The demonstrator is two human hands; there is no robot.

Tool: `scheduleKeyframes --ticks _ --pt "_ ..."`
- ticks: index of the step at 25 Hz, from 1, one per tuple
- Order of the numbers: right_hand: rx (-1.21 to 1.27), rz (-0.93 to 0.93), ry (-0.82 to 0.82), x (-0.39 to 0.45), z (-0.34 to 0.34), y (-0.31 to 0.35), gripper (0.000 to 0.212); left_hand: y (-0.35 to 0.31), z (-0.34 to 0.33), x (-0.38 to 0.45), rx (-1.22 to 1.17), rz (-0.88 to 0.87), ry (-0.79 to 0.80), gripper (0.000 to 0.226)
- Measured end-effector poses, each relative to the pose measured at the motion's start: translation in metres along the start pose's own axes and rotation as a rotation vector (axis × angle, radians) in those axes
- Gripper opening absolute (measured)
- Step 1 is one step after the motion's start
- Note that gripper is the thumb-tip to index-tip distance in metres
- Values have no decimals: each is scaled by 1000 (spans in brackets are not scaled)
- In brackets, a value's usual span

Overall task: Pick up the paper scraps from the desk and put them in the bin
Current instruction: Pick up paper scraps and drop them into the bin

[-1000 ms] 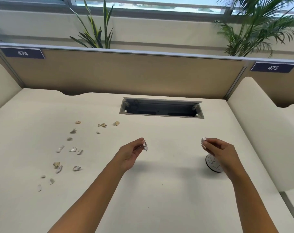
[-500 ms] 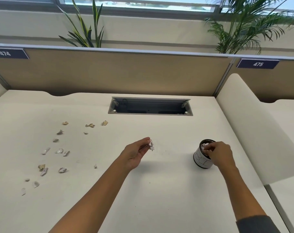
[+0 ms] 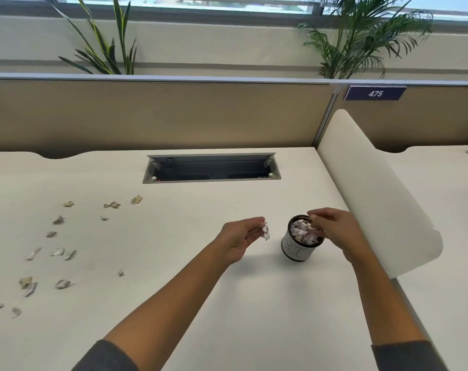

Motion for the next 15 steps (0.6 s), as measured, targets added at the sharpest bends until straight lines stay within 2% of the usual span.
scheduleKeyframes --ticks 3,8,11,15 --pt "157 15 -28 -4 13 -3 12 17 -29 15 21 12 -29 26" --pt "229 29 -59 -12 19 -8 14 34 -61 30 127 -25 -90 11" --pt "251 38 -85 -13 21 -9 12 36 -76 33 185 -27 -63 4" --pt "275 43 -113 -15 20 -9 13 34 -82 29 201 27 -13 18"
Point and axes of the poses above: each hand's wrist, its own x-axis towards the middle knuckle, its own z-axis out of the back of the hand, y = z × x, the point moved 7 cm from there along x, towards the middle knuckle, and after that the axes turned 11 degrees about -x, right-handed, at the moved point
